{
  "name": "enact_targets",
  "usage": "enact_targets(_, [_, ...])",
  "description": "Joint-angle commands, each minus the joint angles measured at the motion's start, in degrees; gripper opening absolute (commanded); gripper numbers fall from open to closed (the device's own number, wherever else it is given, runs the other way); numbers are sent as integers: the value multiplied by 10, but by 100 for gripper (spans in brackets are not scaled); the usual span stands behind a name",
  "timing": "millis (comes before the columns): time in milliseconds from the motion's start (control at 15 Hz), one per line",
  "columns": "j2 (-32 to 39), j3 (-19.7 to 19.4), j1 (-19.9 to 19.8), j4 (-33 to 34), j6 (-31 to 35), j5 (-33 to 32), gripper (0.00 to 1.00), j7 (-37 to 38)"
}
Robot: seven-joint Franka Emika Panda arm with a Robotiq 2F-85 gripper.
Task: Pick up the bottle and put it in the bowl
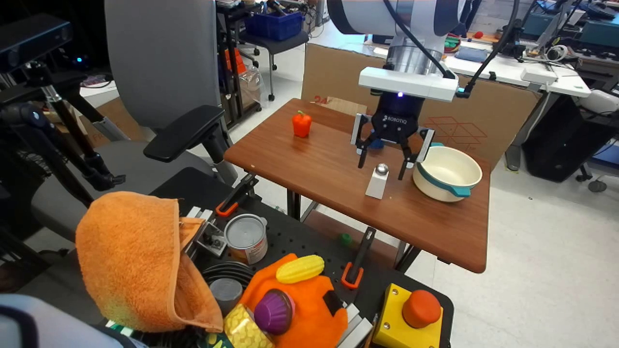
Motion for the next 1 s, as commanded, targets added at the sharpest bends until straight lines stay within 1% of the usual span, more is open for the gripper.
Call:
enact_targets(0, [27, 7, -6, 18, 13, 7, 52, 18])
enact_targets(200, [44, 5, -5, 32, 17, 5, 30, 29])
enact_targets(267, [43, 5, -6, 33, 18, 6, 22, 30])
enact_targets(400, [27, 9, -9, 31, 15, 12, 9, 23])
enact_targets(667, [-25, 18, -27, 36, -10, 52, 9, -14])
enact_targets(933, [-65, 21, -61, 74, -53, 122, 9, -61])
